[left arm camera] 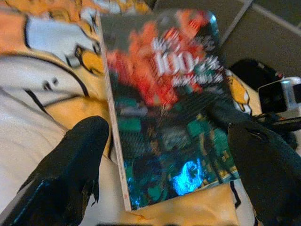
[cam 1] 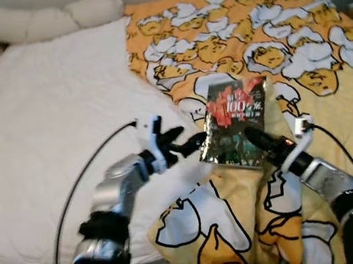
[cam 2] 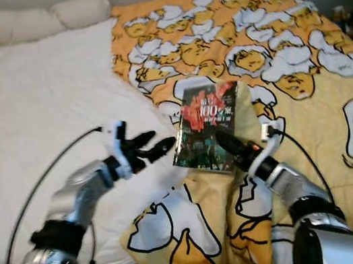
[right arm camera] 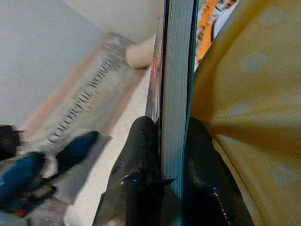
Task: Clean up the room
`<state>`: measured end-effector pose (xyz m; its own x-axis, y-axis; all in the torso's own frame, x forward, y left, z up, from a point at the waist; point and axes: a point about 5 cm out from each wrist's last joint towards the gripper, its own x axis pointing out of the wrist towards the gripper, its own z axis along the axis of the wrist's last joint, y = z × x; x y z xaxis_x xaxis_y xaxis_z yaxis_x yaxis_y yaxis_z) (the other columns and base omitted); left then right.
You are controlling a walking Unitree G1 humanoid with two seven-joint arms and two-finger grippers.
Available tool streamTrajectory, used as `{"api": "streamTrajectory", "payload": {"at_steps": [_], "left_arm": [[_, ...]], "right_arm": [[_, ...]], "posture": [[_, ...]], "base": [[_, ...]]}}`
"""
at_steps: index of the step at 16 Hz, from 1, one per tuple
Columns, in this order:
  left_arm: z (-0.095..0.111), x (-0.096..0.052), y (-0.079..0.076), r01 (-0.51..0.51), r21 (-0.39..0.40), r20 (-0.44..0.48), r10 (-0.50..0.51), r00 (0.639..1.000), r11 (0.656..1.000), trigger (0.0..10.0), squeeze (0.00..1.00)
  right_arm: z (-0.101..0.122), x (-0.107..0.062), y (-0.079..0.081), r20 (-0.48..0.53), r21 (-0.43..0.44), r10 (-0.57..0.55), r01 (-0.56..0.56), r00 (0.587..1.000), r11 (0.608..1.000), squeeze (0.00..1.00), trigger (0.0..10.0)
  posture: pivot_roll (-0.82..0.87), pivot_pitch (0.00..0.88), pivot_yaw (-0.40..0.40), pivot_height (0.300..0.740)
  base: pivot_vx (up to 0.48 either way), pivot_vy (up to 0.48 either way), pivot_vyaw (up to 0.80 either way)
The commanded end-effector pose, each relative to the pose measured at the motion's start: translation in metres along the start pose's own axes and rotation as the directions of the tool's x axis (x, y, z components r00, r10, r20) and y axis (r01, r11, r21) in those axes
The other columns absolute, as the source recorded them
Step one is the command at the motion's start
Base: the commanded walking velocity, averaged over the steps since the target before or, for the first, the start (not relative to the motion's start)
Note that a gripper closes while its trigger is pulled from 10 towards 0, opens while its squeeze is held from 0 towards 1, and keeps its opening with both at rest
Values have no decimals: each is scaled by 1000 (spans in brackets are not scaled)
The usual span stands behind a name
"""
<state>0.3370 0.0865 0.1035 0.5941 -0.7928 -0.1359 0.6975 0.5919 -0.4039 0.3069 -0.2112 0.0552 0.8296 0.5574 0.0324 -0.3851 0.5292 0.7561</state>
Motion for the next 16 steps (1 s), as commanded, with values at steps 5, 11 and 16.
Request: {"api": "streamTrajectory", "payload": {"at_steps": [5, 11, 16], "left_arm": [[-1, 12, 7, 8, -217, 86, 11, 996, 976, 10000, 988], [-3, 29, -11, 171, -430, 209, -87, 974, 886, 10000, 0], [-18, 31, -21, 246, -423, 128, -211, 969, 872, 0, 0]], "right_arm": [[8, -12, 22, 56, 72, 246, -249, 968, 966, 0, 0], [5, -17, 36, 28, 111, 299, -300, 954, 947, 0, 0], [9, -16, 37, 33, 107, 280, -282, 959, 954, 0, 0]], "posture": [[-114, 0, 202, 740], [-163, 0, 207, 740], [-162, 0, 196, 740]], "base": [[0, 0, 0], [0, 0, 0], [0, 0, 0]]}}
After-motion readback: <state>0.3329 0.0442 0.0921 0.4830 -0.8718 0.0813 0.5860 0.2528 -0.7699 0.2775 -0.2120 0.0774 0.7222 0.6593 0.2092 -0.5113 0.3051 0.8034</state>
